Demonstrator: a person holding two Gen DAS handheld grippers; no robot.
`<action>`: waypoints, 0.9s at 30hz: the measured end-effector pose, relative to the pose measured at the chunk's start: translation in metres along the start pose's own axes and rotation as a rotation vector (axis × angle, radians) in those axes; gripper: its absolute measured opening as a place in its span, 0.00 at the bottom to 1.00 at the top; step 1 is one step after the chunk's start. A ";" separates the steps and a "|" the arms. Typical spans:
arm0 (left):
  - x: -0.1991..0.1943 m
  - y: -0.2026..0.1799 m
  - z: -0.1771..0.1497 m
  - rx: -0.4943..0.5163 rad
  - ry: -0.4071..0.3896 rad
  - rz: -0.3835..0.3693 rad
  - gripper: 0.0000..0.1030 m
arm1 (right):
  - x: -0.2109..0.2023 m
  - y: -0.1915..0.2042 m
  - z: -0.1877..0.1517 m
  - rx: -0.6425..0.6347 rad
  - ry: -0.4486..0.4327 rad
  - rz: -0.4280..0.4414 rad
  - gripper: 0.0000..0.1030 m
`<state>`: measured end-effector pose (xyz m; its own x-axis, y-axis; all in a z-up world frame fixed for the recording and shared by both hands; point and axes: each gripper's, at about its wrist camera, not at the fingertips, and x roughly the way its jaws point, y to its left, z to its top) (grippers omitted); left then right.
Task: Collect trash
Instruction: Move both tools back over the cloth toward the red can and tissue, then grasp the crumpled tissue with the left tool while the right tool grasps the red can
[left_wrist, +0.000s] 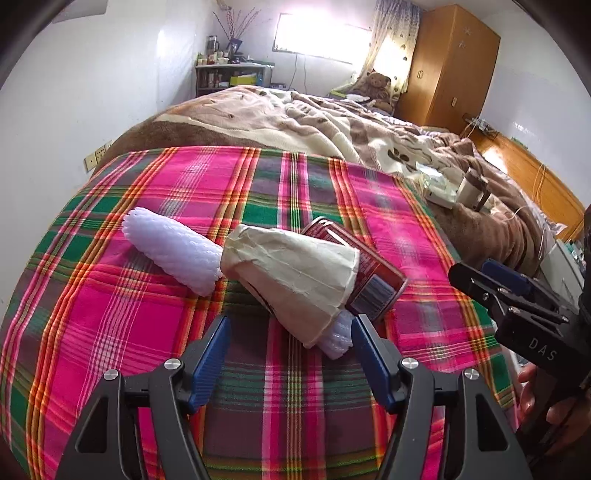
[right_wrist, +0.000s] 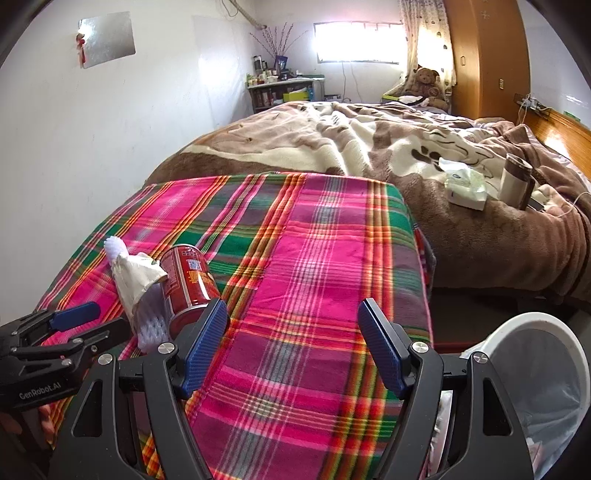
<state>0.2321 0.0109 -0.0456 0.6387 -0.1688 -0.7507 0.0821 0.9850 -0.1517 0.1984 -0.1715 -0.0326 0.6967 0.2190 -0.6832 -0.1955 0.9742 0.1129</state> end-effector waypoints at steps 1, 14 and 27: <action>0.005 0.002 0.000 0.003 0.006 0.009 0.65 | 0.003 0.002 0.001 -0.002 0.007 0.002 0.73; 0.000 0.062 -0.005 -0.102 0.009 0.054 0.65 | 0.021 0.035 0.008 -0.068 0.049 0.095 0.73; -0.026 0.095 0.000 -0.148 -0.047 0.022 0.65 | 0.047 0.055 0.012 -0.102 0.134 0.141 0.73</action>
<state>0.2232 0.1087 -0.0404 0.6749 -0.1424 -0.7241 -0.0435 0.9718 -0.2318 0.2290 -0.1067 -0.0497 0.5609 0.3370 -0.7562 -0.3582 0.9223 0.1453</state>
